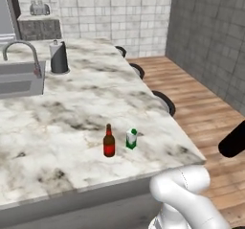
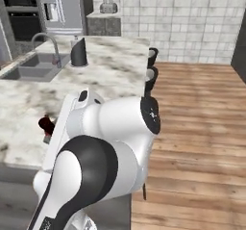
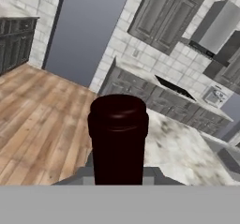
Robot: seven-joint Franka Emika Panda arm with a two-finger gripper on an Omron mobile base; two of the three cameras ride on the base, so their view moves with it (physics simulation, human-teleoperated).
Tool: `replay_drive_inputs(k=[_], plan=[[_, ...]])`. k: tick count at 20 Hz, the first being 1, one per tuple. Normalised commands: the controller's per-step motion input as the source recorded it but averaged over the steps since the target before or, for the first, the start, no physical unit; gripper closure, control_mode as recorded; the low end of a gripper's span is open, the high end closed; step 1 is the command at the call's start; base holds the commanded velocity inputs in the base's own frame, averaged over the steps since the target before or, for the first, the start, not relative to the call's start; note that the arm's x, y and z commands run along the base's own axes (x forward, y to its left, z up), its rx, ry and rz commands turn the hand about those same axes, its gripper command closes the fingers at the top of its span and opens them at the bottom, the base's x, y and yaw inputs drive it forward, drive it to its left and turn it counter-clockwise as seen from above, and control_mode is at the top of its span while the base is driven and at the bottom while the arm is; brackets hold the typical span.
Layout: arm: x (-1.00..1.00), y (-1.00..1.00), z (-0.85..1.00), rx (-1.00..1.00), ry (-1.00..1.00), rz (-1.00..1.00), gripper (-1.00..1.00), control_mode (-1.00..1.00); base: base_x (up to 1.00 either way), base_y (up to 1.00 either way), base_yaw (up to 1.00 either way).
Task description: Move the drinks to the dining counter.
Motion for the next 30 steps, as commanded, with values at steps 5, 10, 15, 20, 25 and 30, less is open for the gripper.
replay_drive_inputs(k=[5, 10, 15, 20, 25, 30], plan=[[0.00, 0.00, 0.00, 0.00, 0.00, 0.00, 1.00, 1.00, 0.12, 0.91, -0.34], [0.00, 0.00, 0.00, 0.00, 0.00, 0.00, 1.00, 1.00, 0.17, 0.10, -0.06], [0.00, 0.00, 0.00, 0.00, 0.00, 0.00, 1.00, 1.00, 0.00, 0.00, 0.01], [0.05, -0.01, 0.00, 0.00, 0.00, 0.00, 1.00, -1.00, 0.00, 0.00, 0.00], [0.36, 0.00, 0.00, 0.00, 0.00, 0.00, 1.00, -1.00, 0.00, 0.00, 0.00], [0.75, 0.11, -0.06, 0.00, 0.00, 0.00, 1.00, -1.00, 0.00, 0.00, 0.00]])
